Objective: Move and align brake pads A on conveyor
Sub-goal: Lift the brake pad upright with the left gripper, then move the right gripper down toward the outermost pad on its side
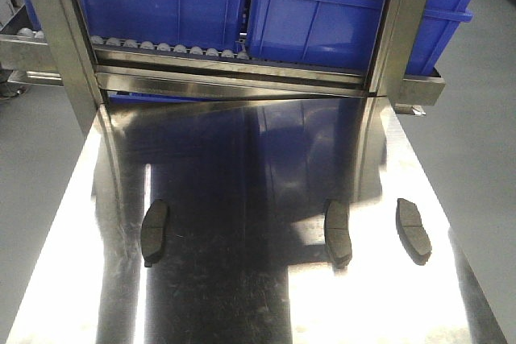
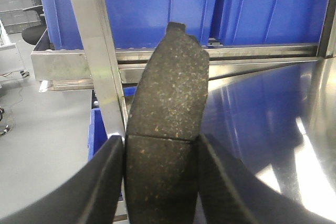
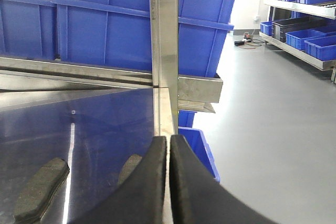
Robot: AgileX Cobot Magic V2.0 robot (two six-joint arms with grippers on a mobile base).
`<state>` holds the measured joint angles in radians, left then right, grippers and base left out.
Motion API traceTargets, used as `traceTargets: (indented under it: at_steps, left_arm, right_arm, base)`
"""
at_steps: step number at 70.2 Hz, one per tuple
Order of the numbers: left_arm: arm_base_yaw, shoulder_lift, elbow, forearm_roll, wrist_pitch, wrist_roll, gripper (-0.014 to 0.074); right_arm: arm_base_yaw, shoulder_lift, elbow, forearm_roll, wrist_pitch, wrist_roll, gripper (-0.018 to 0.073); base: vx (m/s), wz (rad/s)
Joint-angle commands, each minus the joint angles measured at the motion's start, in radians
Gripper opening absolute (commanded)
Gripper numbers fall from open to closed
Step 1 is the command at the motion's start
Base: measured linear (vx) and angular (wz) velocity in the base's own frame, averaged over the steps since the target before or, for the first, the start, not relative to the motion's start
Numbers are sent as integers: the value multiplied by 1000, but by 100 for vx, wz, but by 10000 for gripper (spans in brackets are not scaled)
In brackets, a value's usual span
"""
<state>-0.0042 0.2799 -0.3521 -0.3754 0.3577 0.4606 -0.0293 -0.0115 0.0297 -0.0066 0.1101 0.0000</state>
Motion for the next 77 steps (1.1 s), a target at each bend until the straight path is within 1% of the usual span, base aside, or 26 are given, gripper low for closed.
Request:
traceTargets:
  at_steps: [1,9,20,27,36,42,50,54,58,63,68,69,73,77]
  left_arm:
    - [-7,10,-28,-21,-98,-1,83]
    - [-7,10,-28,-21,-98,-1,83]
    - [-7,10,-28,-21,-98,-1,83]
    - [-7,10,-28,-21,-98,-1,83]
    - [-7,10,-28,-21,-98,-1,83]
    - [-7,10,-28,-21,-98,-1,83]
    - [-7,10,-28,-21,-98,-1,83]
    - [-7,10,-28,-21,-98,-1,83]
    - [-7,10,-28,-21,-98,-1,83]
    - [-7,10,-28,-21,-98,-1,83]
    - [-7,10,-28,-21,-98,-1,83]
    - [-7,10,-28,-21,-98,-1,83]
    - [-7,10,-28,-21,-98,-1,83]
    - [-7,10,-28,-21,-98,-1,83]
  right_arm:
    - [2,-13,17,-7,-73,-11,-3]
    - [2,-13,17,-7,-73,-11,-3]
    - [2,-13,12,-7,-110,-13,-3]
    - [-1,-2,-41,-10,-101,-27,-3]
    - [-25,116,-217,-32,-26,-29,-3]
    - [-30,241,-359,-50,40,-29,-3]
    - [-30,441,-549,-102,151,-29,-3]
    - [-30,520,-630,-103,208,-29,-3]
    - [-30,594,-686,-103,263,-29,-3]
    - [-30,654,-724,-101,278,-29,4]
    - [-30,683,-729,-97,267,-29,44]
    - [-30,687,-729,-97,265,-29,85]
    - [-30,689,-729,-100,265,-29,163]
    - [-30,689,-729,-107,265,-34,286]
  base:
    - [0,0]
    - [0,0]
    - [0,0]
    - [0,0]
    - [0,0]
    - [0,0]
    - [0,0]
    - [0,0]
    - [0,0]
    - [0,0]
    - [0,0]
    - [0,0]
    - [0,0]
    - [0,0]
